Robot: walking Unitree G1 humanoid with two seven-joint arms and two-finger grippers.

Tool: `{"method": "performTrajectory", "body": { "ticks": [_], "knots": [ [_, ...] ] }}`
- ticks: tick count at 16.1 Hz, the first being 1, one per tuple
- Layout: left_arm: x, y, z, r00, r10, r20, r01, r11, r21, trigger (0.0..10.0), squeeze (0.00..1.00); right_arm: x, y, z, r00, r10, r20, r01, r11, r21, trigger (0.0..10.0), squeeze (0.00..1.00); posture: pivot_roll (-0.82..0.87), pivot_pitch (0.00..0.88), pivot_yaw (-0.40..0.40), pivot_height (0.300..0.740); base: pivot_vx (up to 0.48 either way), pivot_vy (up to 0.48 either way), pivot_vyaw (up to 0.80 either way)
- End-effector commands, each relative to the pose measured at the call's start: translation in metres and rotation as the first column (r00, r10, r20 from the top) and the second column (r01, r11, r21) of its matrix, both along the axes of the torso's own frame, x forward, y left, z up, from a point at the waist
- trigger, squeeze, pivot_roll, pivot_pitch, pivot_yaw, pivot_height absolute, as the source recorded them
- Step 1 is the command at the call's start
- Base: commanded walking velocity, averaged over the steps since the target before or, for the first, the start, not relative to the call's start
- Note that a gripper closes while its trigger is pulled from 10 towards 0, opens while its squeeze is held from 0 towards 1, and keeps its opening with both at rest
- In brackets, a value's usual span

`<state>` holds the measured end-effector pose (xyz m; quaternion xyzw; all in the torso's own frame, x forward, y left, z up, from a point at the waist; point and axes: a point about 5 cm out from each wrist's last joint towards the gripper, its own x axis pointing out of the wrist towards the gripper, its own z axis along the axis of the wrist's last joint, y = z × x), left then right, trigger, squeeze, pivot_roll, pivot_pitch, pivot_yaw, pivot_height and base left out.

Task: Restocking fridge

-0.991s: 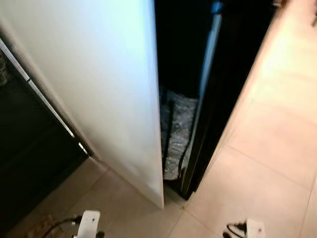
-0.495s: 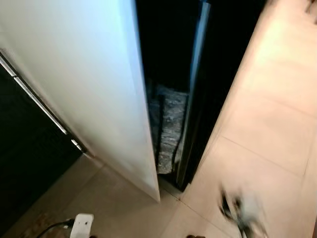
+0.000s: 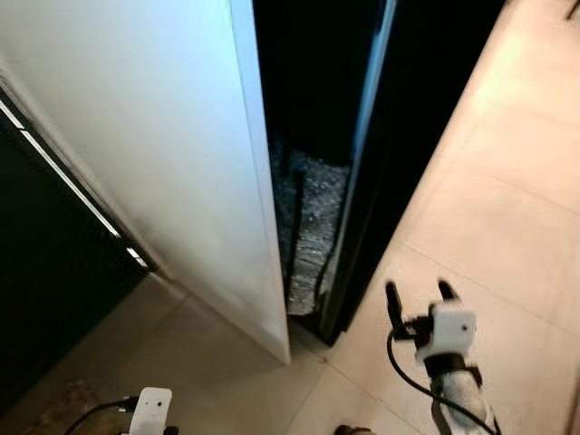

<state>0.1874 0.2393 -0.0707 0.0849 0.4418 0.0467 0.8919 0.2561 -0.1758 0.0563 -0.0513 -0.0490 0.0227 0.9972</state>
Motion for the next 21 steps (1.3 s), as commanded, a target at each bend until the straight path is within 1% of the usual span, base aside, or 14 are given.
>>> {"method": "performTrajectory", "body": {
  "ticks": [1, 4, 6, 8, 9, 11, 12, 13, 14, 15, 16, 19, 20, 21],
  "knots": [
    [-0.010, -0.004, -0.007, 0.999, 0.011, -0.040, -0.011, 1.000, -0.003, 10.0, 0.00, 0.001, 0.000, 0.004, 0.999, 0.040, -0.016, -0.040, 0.999, 0.004, 10.0, 0.00, -0.03, 0.167, -0.008, 0.740, 0.000, 0.000, 0.00],
    [-0.003, -0.016, -0.006, 0.999, 0.028, -0.024, -0.029, 0.999, -0.031, 10.0, 0.00, 0.016, -0.004, 0.019, 0.999, 0.031, 0.015, -0.030, 0.999, -0.019, 10.0, 0.00, -0.03, 0.128, -0.029, 0.740, 0.000, 0.000, 0.00],
    [0.006, -0.021, -0.003, 1.000, 0.025, 0.000, -0.025, 0.999, -0.041, 10.0, 0.00, 0.029, -0.003, 0.032, 0.999, 0.035, 0.034, -0.035, 0.999, -0.017, 10.0, 0.00, -0.02, 0.107, -0.037, 0.740, 0.000, 0.000, 0.00],
    [0.009, -0.019, -0.001, 1.000, 0.030, 0.005, -0.030, 0.999, -0.037, 10.0, 0.00, 0.036, 0.002, 0.038, 0.997, 0.057, 0.042, -0.058, 0.998, 0.019, 10.0, 0.00, -0.01, 0.091, -0.040, 0.740, 0.000, 0.000, 0.00],
    [0.009, -0.018, -0.001, 0.999, 0.035, 0.004, -0.034, 0.999, -0.034, 10.0, 0.00, 0.040, 0.006, 0.039, 0.995, 0.091, 0.035, -0.093, 0.995, 0.043, 10.0, 0.00, -0.01, 0.087, -0.041, 0.740, 0.000, 0.000, 0.00],
    [0.008, -0.013, -0.001, 0.999, 0.046, 0.002, -0.046, 0.999, -0.027, 10.0, 0.00, 0.045, 0.012, 0.032, 0.985, 0.170, -0.025, -0.167, 0.982, 0.086, 10.0, 0.00, -0.01, 0.078, -0.024, 0.740, 0.000, 0.000, 0.00],
    [0.006, -0.012, -0.001, 0.999, 0.047, -0.002, -0.047, 0.999, -0.024, 10.0, 0.00, 0.045, 0.012, 0.030, 0.984, 0.176, -0.040, -0.173, 0.982, 0.079, 10.0, 0.00, -0.01, 0.079, -0.017, 0.740, 0.000, 0.000, 0.00],
    [0.005, -0.011, -0.002, 0.999, 0.044, -0.008, -0.044, 0.999, -0.020, 10.0, 0.00, 0.045, 0.011, 0.027, 0.984, 0.167, -0.055, -0.163, 0.984, 0.064, 10.0, 0.00, -0.01, 0.082, -0.012, 0.740, 0.000, 0.000, 0.00],
    [0.002, -0.010, -0.003, 0.999, 0.040, -0.015, -0.041, 0.999, -0.016, 10.0, 0.00, 0.046, 0.007, 0.023, 0.989, 0.130, -0.072, -0.127, 0.991, 0.041, 10.0, 0.00, -0.01, 0.086, -0.005, 0.740, 0.000, 0.000, 0.00],
    [0.000, -0.009, -0.003, 0.999, 0.037, -0.021, -0.037, 0.999, -0.014, 10.0, 0.00, 0.048, 0.003, 0.021, 0.993, 0.092, -0.073, -0.089, 0.995, 0.052, 10.0, 0.00, -0.01, 0.090, 0.000, 0.740, 0.000, 0.000, 0.00],
    [-0.001, -0.009, -0.004, 0.999, 0.032, -0.024, -0.032, 0.999, -0.012, 10.0, 0.00, 0.049, 0.002, 0.022, 0.994, 0.079, -0.070, -0.075, 0.996, 0.056, 10.0, 0.00, -0.01, 0.095, 0.003, 0.740, 0.000, 0.000, 0.00],
    [-0.003, -0.006, -0.004, 1.000, 0.012, -0.029, -0.012, 1.000, -0.001, 10.0, 0.00, 0.063, -0.006, 0.034, 0.999, -0.010, -0.031, 0.012, 0.998, 0.056, 10.0, 0.00, 0.00, 0.115, 0.011, 0.740, 0.000, 0.000, 0.00],
    [-0.003, -0.006, -0.004, 1.000, 0.011, -0.027, -0.011, 1.000, 0.000, 10.0, 0.00, 0.065, -0.007, 0.036, 1.000, -0.017, -0.025, 0.018, 0.998, 0.065, 10.0, 0.00, 0.01, 0.122, 0.012, 0.740, 0.000, 0.000, 0.00],
    [-0.002, -0.006, -0.003, 1.000, 0.004, -0.024, -0.004, 1.000, 0.003, 10.0, 0.00, 0.071, -0.004, 0.040, 1.000, 0.012, -0.020, -0.011, 0.998, 0.057, 10.0, 0.00, 0.02, 0.132, 0.013, 0.740, 0.000, 0.000, 0.00]
  ]
}}
